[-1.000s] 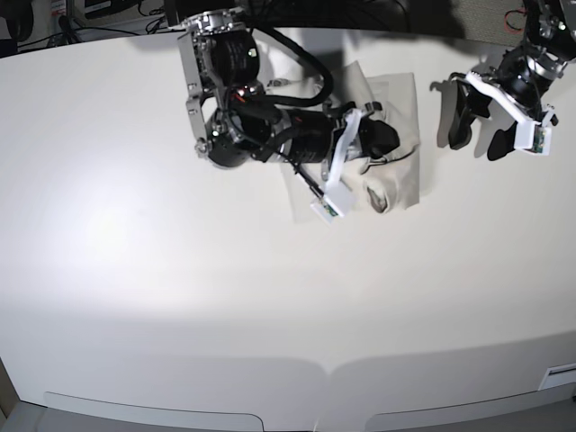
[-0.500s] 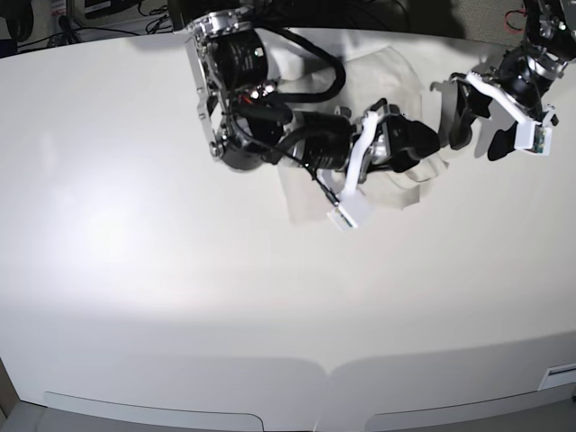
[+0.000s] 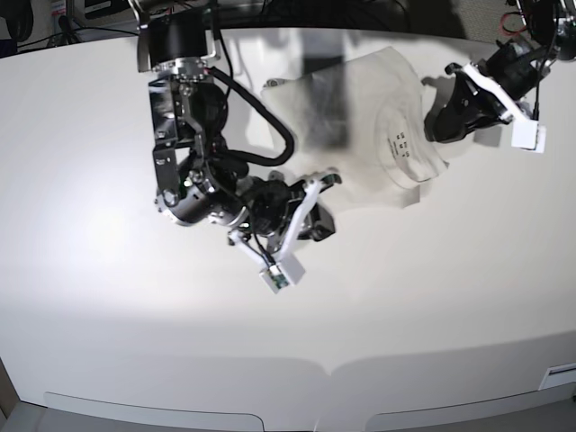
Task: Fold the T-shirt properly
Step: 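Grasp the bundle with both grippers and fold it in half again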
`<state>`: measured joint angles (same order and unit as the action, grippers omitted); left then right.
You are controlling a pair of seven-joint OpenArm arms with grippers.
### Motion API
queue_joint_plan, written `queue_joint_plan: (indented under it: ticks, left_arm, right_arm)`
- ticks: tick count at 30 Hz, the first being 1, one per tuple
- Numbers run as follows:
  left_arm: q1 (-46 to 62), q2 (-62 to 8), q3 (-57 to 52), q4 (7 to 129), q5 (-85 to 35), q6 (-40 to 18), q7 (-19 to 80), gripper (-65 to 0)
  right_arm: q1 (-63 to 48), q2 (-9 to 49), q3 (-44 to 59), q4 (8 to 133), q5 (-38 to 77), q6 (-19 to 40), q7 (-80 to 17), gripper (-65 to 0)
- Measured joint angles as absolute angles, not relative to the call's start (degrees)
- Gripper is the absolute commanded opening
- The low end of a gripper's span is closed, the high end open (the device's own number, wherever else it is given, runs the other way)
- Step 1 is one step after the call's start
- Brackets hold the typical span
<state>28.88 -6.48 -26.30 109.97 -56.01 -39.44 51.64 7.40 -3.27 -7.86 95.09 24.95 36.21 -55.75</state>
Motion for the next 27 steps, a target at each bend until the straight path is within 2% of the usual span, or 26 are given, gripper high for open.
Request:
queue_joint_plan:
  ticks: [3, 6, 10, 15, 18, 21, 27]
  left_arm:
    - [29.8, -4.2, -24.9, 110.0, -56.1, -39.4, 51.6, -65.0]
    - [30.3, -1.8, -20.9, 109.1, -49.6, -39.4, 50.7, -65.0]
    - [30.3, 0.3, -16.1, 105.7, -37.6, -39.6, 43.1, -65.0]
    - [30.2, 0.0, -15.3, 99.7, -32.1, -39.4, 37.8, -65.0]
    - [30.2, 0.0, -15.3, 94.0, -27.2, -39.6, 30.1, -65.0]
    - [28.6, 0.0, -15.3, 89.1, -26.2, -41.1, 25.5, -65.0]
    - [22.4, 0.0, -15.3, 82.6, -24.9, -42.3, 24.1, -65.0]
  right_arm:
    - [7.8, -3.0, -7.9, 93.5, 23.5, 35.2, -52.3, -65.0]
    - [8.4, -3.0, -8.3, 87.4, 23.3, 35.3, -50.9, -65.0]
    - [10.4, -2.9, -8.7, 80.7, 18.2, 35.2, -49.1, -65.0]
    - [14.3, -3.0, -9.0, 77.7, 18.7, 35.2, -48.2, -65.0]
    - [13.6, -2.9, -9.0, 76.8, 18.5, 35.2, -50.0, -65.0]
    - [13.0, -2.5, -9.6, 76.4, 18.2, 35.2, -50.4, -65.0]
    - [9.4, -0.8, -11.7, 76.5, 16.2, 35.2, -49.3, -65.0]
